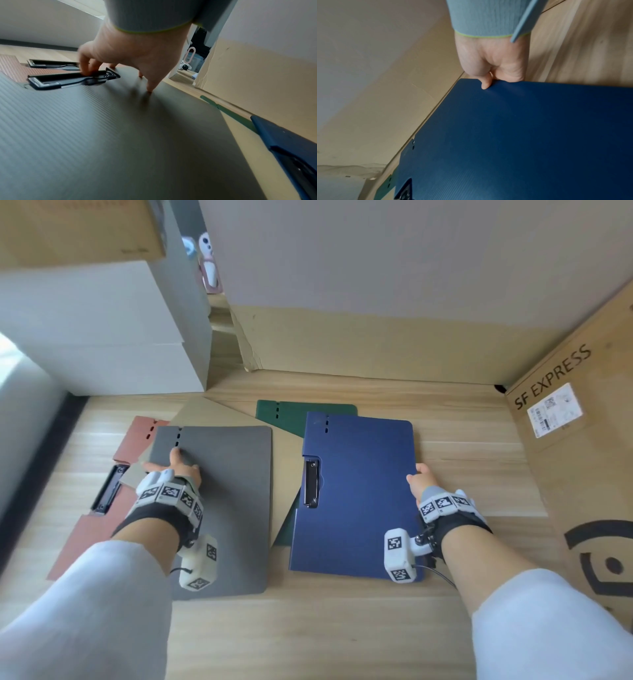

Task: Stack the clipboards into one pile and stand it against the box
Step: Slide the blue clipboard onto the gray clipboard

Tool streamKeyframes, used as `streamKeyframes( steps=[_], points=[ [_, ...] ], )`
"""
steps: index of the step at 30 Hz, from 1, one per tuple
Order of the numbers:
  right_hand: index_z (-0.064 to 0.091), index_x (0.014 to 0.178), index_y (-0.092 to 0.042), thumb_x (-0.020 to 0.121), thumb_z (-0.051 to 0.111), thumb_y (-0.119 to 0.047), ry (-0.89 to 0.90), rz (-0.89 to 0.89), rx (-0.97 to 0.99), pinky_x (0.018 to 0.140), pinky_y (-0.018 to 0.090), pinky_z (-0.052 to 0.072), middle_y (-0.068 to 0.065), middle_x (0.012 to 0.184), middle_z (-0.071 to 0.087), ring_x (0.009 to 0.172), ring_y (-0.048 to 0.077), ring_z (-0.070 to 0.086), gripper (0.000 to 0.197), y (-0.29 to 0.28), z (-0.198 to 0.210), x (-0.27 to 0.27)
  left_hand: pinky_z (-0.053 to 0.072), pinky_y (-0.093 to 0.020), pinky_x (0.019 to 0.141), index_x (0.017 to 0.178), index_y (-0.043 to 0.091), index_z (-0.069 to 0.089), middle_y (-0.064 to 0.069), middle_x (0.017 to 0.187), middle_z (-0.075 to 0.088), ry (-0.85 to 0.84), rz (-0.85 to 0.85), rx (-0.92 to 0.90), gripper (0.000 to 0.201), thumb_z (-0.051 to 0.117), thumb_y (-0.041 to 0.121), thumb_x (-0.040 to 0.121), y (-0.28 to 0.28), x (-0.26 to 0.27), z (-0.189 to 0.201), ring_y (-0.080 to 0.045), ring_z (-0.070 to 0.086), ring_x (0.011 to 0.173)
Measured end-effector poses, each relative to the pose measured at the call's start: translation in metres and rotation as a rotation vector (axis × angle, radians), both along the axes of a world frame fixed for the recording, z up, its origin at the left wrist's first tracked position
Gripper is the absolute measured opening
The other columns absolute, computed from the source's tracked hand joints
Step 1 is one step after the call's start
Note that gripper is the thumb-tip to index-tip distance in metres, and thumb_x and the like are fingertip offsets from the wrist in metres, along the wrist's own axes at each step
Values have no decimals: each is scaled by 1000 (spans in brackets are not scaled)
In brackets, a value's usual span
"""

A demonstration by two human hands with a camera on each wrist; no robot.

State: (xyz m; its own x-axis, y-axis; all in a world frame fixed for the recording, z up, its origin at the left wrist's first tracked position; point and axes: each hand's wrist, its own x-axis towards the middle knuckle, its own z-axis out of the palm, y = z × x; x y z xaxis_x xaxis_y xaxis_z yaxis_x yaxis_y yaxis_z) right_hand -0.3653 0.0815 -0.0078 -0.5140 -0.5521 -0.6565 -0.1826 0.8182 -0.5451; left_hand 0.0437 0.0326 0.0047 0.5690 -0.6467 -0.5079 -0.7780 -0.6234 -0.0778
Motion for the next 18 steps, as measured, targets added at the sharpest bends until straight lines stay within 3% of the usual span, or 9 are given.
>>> streamKeyframes(
  steps=[4, 8, 10, 12, 15, 18],
  points=[
    [38, 139, -13, 96, 33, -4, 5, -13, -9, 76, 31, 36, 7, 102, 48, 88, 23, 45, 45, 1, -1, -2, 31, -50, 109, 145, 31, 20, -23, 141, 35, 7, -15, -42, 63, 46, 45, 90, -7, -13, 4, -41, 38, 131],
    [40, 137, -9, 95, 32, -2, 32, -19, -10, 69, 30, 35, 9, 102, 47, 78, 24, 45, 43, 2, -2, -7, 32, -47, 110, 145, 16, 28, -24, 141, 35, 105, -26, -101, 57, 49, 19, 92, -13, -34, 7, -42, 40, 129],
    [41, 137, -8, 95, 33, -3, 45, -28, -11, 74, 30, 35, 12, 107, 52, 86, 23, 45, 43, 3, -4, -12, 33, -47, 108, 139, 5, 36, -24, 141, 37, 106, -22, -112, 50, 49, 12, 91, -13, -36, 8, -43, 40, 129],
    [40, 139, -8, 96, 34, -3, 56, -42, -13, 78, 32, 37, 14, 117, 55, 91, 22, 45, 44, 5, -7, -18, 33, -49, 109, 133, 0, 38, -24, 137, 39, 84, -7, -47, 47, 50, 15, 89, -11, -29, 8, -42, 39, 129],
    [37, 141, -6, 97, 33, -1, 60, -84, -4, 86, 36, 44, 17, 138, 49, 105, 27, 51, 45, 7, -8, -22, 40, -48, 103, 123, 2, 45, -22, 128, 50, 61, 3, -30, 45, 54, 24, 85, -4, -17, 6, -39, 47, 123],
    [34, 143, -4, 97, 35, 1, 63, -103, -4, 99, 36, 39, 15, 145, 44, 127, 31, 47, 47, 9, -4, -20, 39, -45, 105, 131, 1, 41, -24, 133, 49, 22, -11, -36, 43, 48, 17, 93, 1, -21, 4, -37, 48, 126]
  ],
)
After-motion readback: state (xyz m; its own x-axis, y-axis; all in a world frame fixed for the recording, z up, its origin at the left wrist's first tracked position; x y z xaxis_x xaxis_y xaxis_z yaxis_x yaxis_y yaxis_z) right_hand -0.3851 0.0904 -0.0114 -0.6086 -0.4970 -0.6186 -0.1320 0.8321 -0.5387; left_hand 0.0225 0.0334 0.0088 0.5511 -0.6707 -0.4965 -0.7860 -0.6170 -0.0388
